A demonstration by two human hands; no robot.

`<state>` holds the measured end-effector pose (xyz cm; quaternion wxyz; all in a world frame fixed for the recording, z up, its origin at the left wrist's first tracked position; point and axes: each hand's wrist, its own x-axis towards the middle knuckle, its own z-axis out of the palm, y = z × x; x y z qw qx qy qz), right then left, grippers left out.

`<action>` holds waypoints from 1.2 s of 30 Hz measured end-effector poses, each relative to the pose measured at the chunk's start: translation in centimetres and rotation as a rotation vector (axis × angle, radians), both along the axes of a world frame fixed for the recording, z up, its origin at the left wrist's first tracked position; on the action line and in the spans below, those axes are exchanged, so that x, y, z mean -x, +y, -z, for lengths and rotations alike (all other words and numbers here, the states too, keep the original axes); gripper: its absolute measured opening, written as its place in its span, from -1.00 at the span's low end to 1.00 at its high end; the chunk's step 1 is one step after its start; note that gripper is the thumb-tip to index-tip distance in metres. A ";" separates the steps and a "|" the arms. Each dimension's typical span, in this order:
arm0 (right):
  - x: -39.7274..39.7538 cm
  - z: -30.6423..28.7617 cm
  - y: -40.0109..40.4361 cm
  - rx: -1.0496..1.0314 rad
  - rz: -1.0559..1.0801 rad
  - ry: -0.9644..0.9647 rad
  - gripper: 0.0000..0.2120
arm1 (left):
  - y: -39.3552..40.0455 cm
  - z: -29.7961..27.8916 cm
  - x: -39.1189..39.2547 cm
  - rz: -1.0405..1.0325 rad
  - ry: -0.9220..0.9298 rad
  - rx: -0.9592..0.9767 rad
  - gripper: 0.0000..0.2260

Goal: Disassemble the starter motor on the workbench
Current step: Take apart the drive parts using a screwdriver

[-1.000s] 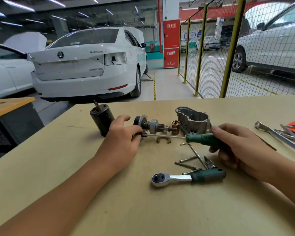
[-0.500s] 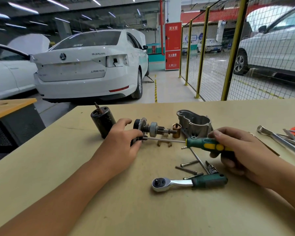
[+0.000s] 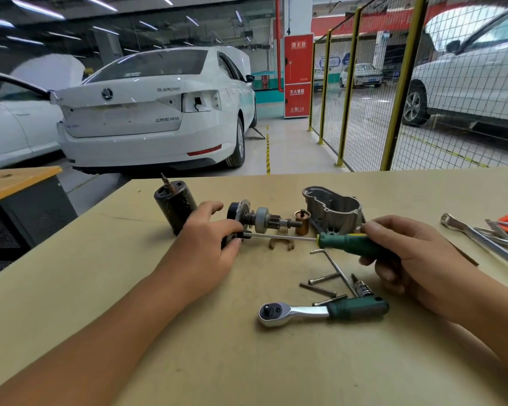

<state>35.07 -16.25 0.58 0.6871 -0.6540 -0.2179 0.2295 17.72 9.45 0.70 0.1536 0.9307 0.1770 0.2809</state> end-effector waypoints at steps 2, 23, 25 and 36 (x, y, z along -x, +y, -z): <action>-0.2 0.3 0.0 -0.089 0.029 0.060 -0.62 | 0.0 0.0 0.0 -0.003 0.000 -0.005 -0.79; 0.8 -0.1 0.1 -0.041 -0.041 0.109 -0.66 | 0.2 -0.1 0.1 -0.012 -0.007 0.001 -0.81; 0.5 0.0 0.0 -0.019 -0.031 0.089 -0.70 | 0.1 -0.1 0.1 -0.012 -0.006 0.000 -0.81; 0.5 -0.1 0.0 0.001 -0.065 0.113 -0.70 | 0.1 -0.1 0.1 -0.008 -0.005 0.002 -0.80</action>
